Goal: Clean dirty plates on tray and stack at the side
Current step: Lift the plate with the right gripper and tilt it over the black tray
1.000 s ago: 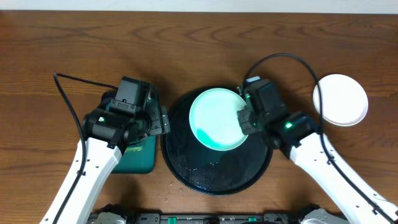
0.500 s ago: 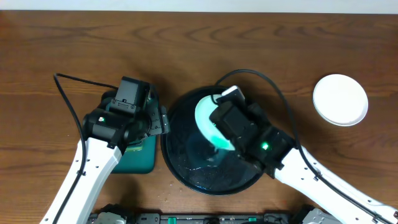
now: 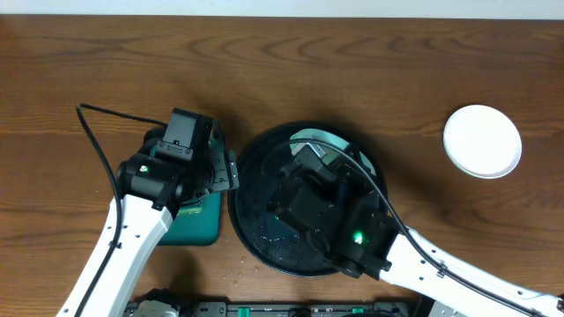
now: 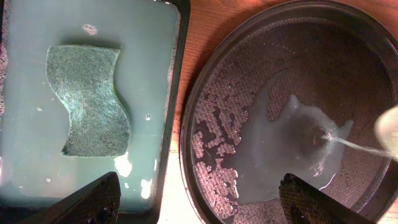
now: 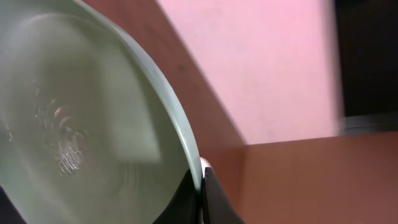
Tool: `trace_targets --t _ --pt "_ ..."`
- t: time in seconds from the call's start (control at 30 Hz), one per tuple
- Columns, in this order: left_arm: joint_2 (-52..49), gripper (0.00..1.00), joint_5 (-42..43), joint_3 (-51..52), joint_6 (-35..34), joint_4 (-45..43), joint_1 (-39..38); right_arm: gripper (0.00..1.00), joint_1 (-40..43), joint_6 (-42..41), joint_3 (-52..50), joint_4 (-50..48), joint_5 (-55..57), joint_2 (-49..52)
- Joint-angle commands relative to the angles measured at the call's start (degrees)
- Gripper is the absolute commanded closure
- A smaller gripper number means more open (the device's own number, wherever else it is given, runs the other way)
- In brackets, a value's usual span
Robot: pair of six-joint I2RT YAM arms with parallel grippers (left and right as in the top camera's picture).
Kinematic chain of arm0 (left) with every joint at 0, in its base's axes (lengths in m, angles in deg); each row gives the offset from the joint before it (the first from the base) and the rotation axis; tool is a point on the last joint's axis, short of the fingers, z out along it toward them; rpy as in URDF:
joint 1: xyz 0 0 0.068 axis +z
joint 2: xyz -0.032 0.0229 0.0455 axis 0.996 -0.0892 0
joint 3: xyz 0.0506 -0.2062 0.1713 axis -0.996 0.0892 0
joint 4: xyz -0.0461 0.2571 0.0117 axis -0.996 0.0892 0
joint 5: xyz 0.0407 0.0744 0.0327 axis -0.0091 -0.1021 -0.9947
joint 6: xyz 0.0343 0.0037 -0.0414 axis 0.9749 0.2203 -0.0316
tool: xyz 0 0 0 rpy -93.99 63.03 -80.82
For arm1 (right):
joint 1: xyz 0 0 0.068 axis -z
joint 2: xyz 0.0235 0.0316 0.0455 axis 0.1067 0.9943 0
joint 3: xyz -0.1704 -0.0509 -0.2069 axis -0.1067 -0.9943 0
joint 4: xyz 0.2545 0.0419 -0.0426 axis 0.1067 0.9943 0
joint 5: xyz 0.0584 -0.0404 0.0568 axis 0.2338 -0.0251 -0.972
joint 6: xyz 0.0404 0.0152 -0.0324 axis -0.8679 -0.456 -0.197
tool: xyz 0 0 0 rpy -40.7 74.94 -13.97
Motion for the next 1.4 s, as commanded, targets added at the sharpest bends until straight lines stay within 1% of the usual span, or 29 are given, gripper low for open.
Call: trace_targets --t 0.0,0.43,0.47,0.57,0.6,0.63,0.73,0.77,0.8,0.83,0.87,0.9,0.97,1.0,1.03,1.1,1.13,1.17,1.23,1.27,1.3,1.33,1.37 --pt "-0.3 0.18 -0.7 -0.3 0.5 0.1 -0.2 0.99 -1.0 3.1 1.3 0.0 10.0 -0.5" --pt "-0.3 0.18 -0.7 -0.3 0.5 0.1 -0.2 0.99 -1.2 3.2 1.3 -0.2 10.5 -0.5" --pt "-0.3 0.18 -0.7 -0.3 0.5 0.1 -0.2 0.99 -1.3 2.4 1.3 -0.7 9.6 -0.5" --pt "-0.3 0.18 -1.1 -0.3 0.5 0.1 -0.2 0.99 -2.1 0.3 1.3 -0.8 -6.0 -0.3" --pt "-0.3 0.18 -1.3 -0.3 0.5 0.1 -0.2 0.99 -2.2 -0.5 1.3 0.0 -6.8 -0.1" --pt "-0.3 0.18 -1.4 -0.3 0.5 0.1 -0.2 0.99 -2.0 -1.2 1.3 0.7 -3.8 0.4" --pt "-0.3 0.18 -1.3 -0.3 0.5 0.2 -0.2 0.99 1.0 -5.9 1.3 0.4 13.0 2.0" --pt "-0.3 0.18 -1.4 -0.3 0.5 0.3 -0.2 0.99 1.9 -6.0 1.3 -0.4 13.2 2.4" --pt "-0.3 0.18 -1.4 -0.3 0.5 0.4 -0.2 0.99 1.8 -4.9 1.3 -0.8 10.5 2.6" --pt "-0.3 0.18 -1.4 -0.3 0.5 0.4 -0.2 0.99 0.8 -2.4 1.3 -0.3 6.7 2.8" --pt "-0.3 0.18 -1.4 -0.3 0.5 0.3 -0.2 0.99 -0.9 -0.9 1.3 0.0 5.9 2.8" --pt "-0.3 0.18 -1.4 -0.3 0.5 0.3 -0.2 0.99 -2.6 -0.2 1.3 0.0 9.2 3.0" --pt "-0.3 0.18 -1.4 -0.3 0.5 0.2 -0.2 0.99 -3.6 -0.3 1.3 -0.8 17.1 3.0" --pt "-0.3 0.18 -1.4 -0.3 0.5 0.3 -0.2 0.99 -3.4 -0.2 1.3 -2.3 16.7 3.0" --pt "-0.3 0.18 -1.4 -0.3 0.5 0.3 -0.2 0.99 -3.5 0.4 1.4 -4.8 11.8 3.0" --pt "-0.3 0.18 -1.4 -0.3 0.5 0.3 -0.2 0.99 -5.2 2.1 1.4 -4.3 0.9 3.0" --pt "-0.3 0.18 -1.4 -0.3 0.5 0.3 -0.2 0.99 -6.0 1.2 1.3 -3.8 0.3 3.1" --pt "-0.3 0.18 -1.6 -0.3 0.5 0.3 -0.2 0.99 -5.8 -0.5 1.3 -3.0 1.9 3.2" --pt "-0.3 0.18 -1.5 -0.3 0.5 0.3 -0.2 0.99 -3.2 -5.7 1.3 -2.6 4.5 3.2" --pt "-0.3 0.18 -1.5 -0.3 0.5 0.3 -0.2 0.99 -2.2 -6.9 1.4 -2.9 0.4 3.2" --pt "-0.3 0.18 -1.6 -0.3 0.5 0.3 -0.2 0.99 -2.1 -6.0 1.5 -2.1 -6.3 3.2" --pt "-0.3 0.18 -1.6 -0.3 0.5 0.3 -0.2 0.99 -2.2 -5.4 1.5 -0.8 -10.1 3.2" --pt "-0.3 0.18 -1.6 -0.3 0.5 0.3 -0.2 0.99 -2.1 -7.1 1.4 0.9 -10.0 3.2"
